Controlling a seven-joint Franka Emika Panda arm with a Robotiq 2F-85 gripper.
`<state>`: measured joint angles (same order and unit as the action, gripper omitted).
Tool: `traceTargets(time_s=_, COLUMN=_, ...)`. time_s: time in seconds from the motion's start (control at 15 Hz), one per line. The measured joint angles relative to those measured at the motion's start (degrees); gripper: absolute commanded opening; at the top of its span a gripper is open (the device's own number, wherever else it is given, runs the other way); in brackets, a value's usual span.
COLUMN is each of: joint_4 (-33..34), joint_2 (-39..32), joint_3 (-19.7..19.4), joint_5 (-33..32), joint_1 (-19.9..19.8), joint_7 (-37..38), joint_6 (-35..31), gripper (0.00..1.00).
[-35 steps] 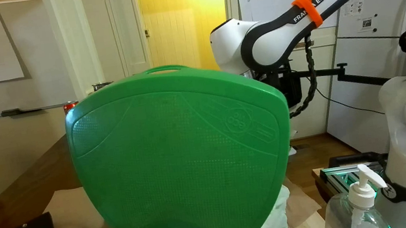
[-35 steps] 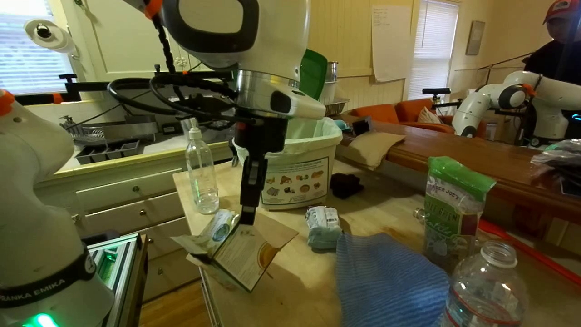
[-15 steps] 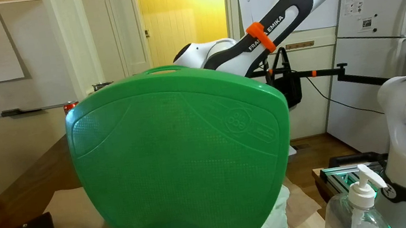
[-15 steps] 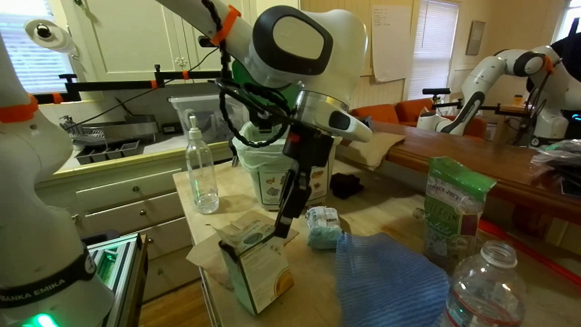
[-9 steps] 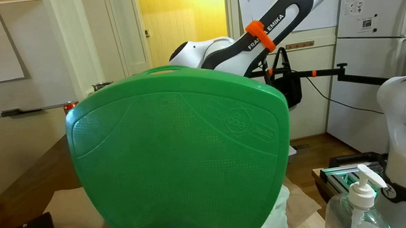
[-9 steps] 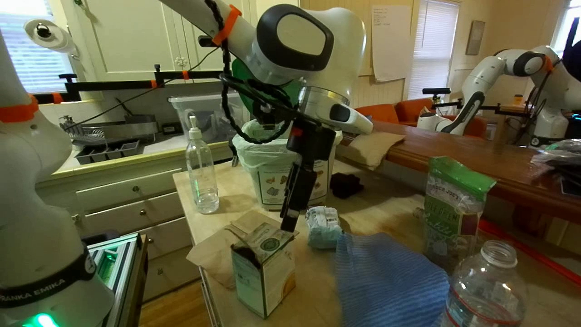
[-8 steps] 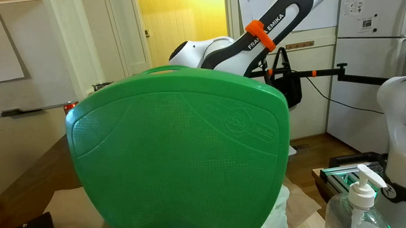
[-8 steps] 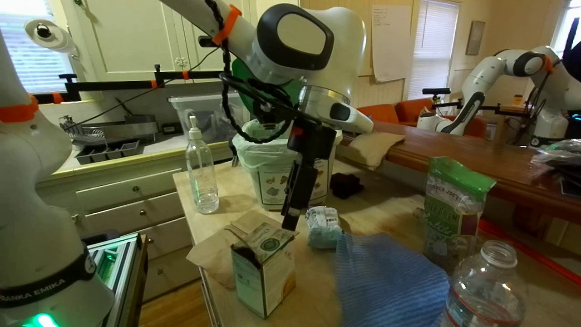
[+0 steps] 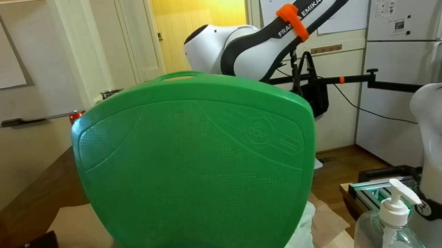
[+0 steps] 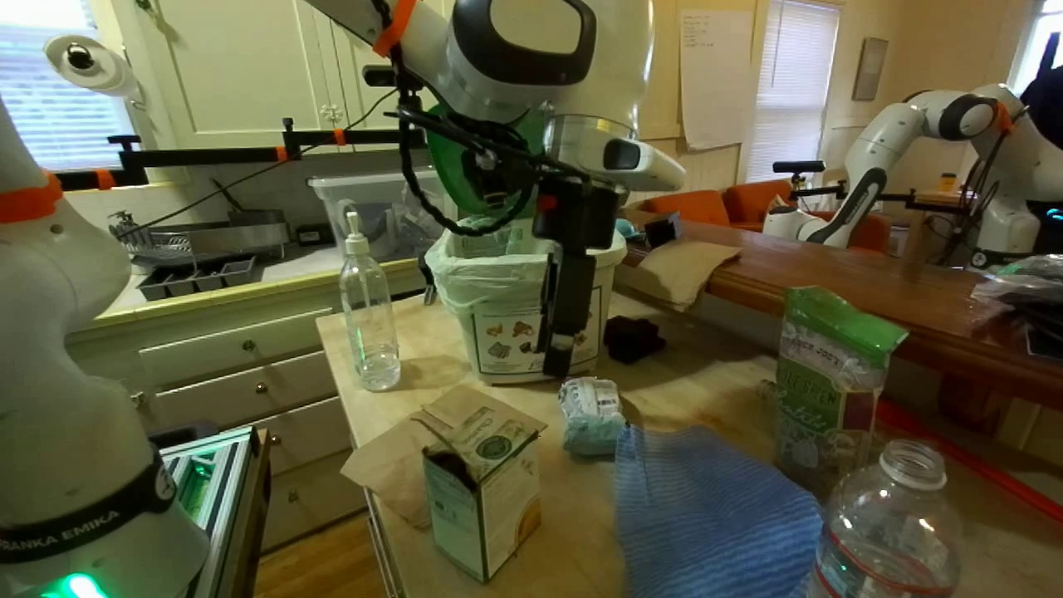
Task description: Remove the box out of the bin
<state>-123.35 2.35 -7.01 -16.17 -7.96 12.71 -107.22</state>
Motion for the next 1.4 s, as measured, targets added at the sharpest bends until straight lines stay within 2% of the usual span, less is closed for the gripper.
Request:
traceTargets(time_s=0.33, joint_4=-3.26, joint_2=7.83, joint_3=0.69, joint_5=0.00, joint_1=0.03, joint_7=1.23, joint_6=-2.95, gripper=1.00)
traceTargets(time_s=0.93, joint_4=-14.14, joint_2=26.13, joint_3=2.97, joint_5=-0.13, joint_1=-0.97, joint_7=4.85, joint_6=-6.04, gripper=1.00)
traceTargets(time_s=1.4, joint_4=-19.87, joint_2=34.98, joint_3=5.80, joint_5=-0.14, joint_1=-2.35, joint_7=7.30, joint_6=-6.24, gripper=1.00)
